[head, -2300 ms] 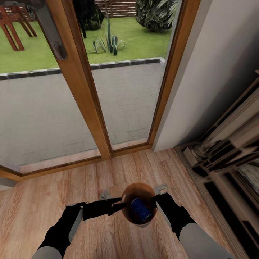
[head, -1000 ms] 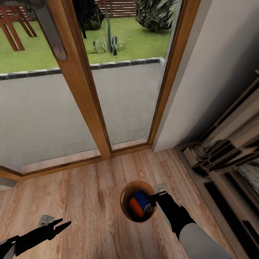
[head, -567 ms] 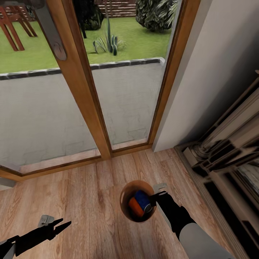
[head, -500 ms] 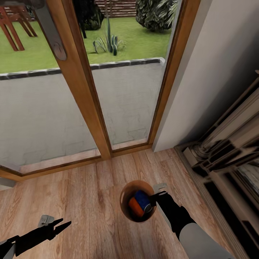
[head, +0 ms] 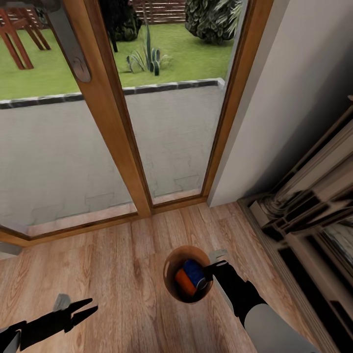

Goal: Put the three can of soda from the living room inside the tash can in the kitchen.

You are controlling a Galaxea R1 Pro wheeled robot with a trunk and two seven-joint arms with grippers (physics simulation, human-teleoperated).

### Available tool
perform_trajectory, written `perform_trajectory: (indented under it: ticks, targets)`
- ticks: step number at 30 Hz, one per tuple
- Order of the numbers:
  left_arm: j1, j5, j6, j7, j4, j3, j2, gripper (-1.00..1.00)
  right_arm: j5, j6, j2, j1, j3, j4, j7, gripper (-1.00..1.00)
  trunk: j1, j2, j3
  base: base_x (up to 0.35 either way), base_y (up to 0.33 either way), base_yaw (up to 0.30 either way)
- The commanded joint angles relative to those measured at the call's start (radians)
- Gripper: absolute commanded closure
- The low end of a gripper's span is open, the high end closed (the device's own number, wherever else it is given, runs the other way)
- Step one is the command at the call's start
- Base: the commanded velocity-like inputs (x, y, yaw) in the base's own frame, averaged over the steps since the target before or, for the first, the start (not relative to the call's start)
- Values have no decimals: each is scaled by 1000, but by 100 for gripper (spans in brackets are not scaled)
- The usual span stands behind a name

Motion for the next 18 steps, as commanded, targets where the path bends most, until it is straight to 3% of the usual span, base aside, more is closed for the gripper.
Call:
perform_trajectory:
  ticks: [1, 6, 18]
  targets:
    - [0, 0, 0, -26, -1, 0, 1, -100, -8, -1, 0, 0, 0, 0, 4, 100, 0, 0, 0, 0, 0, 0]
    - [0, -2, 0, -65, -3, 1, 2, -100, -8, -1, 0, 0, 0, 0, 4, 100, 0, 0, 0, 0, 0, 0]
    - [0, -1, 0, -70, -3, 2, 2, -100, -8, -1, 0, 0, 0, 0, 4, 100, 0, 0, 0, 0, 0, 0]
